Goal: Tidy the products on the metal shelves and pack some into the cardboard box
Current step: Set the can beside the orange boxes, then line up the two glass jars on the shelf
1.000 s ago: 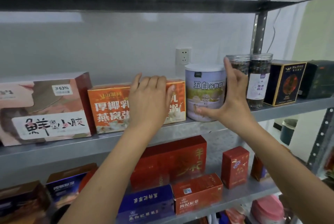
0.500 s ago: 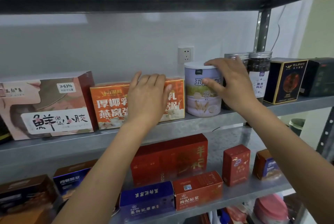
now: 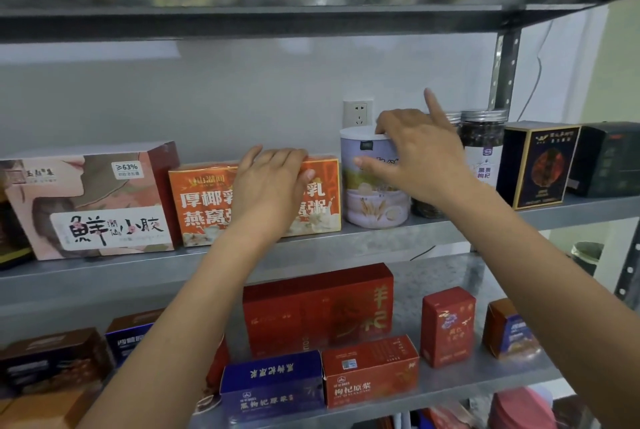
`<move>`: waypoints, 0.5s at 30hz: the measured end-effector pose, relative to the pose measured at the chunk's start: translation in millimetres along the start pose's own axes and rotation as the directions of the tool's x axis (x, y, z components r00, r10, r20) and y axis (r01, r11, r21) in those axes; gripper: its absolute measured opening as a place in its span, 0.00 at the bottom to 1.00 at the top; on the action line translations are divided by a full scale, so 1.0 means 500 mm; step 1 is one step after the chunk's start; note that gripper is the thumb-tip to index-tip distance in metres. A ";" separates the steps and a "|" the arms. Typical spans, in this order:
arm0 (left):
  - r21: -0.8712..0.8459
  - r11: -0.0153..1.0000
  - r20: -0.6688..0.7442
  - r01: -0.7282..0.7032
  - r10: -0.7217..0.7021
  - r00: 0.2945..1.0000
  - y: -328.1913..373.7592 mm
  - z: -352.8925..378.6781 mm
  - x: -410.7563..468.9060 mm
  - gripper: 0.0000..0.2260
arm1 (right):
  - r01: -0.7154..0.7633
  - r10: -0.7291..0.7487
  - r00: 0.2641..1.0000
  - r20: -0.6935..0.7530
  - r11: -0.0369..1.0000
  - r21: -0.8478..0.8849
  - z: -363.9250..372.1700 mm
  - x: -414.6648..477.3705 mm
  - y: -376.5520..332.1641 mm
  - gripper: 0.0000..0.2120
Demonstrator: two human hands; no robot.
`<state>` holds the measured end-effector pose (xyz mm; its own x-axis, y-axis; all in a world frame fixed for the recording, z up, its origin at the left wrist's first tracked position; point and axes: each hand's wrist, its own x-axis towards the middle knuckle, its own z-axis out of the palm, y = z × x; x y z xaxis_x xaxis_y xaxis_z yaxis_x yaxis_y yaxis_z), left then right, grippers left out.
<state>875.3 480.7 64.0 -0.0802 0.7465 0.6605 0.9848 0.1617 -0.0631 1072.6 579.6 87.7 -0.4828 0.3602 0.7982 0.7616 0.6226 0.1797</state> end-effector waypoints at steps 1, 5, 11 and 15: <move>-0.002 1.000 0.002 0.002 -0.002 1.000 0.002 -0.001 -0.001 0.19 | 0.005 -0.005 1.000 -0.002 1.000 0.025 0.002 0.001 -0.007 0.24; 0.015 1.000 0.017 0.006 -0.006 1.000 0.003 -0.004 -0.002 0.19 | 0.014 -0.009 1.000 -0.026 0.975 0.220 0.019 -0.007 -0.015 0.23; 0.018 1.000 0.035 0.004 -0.004 0.999 0.003 -0.006 -0.001 0.19 | -0.005 -0.011 0.999 0.047 0.947 0.320 0.028 0.002 0.005 0.21; 0.033 0.999 0.052 -0.009 0.008 0.999 0.005 -0.010 0.000 0.20 | -0.031 0.002 0.997 0.079 0.932 0.361 0.026 0.004 0.009 0.21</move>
<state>878.5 478.0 67.7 -0.0805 0.7800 0.6206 0.9798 0.1762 -0.0943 1069.2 592.1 82.6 -0.5136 0.4153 0.7509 0.5690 0.8198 -0.0642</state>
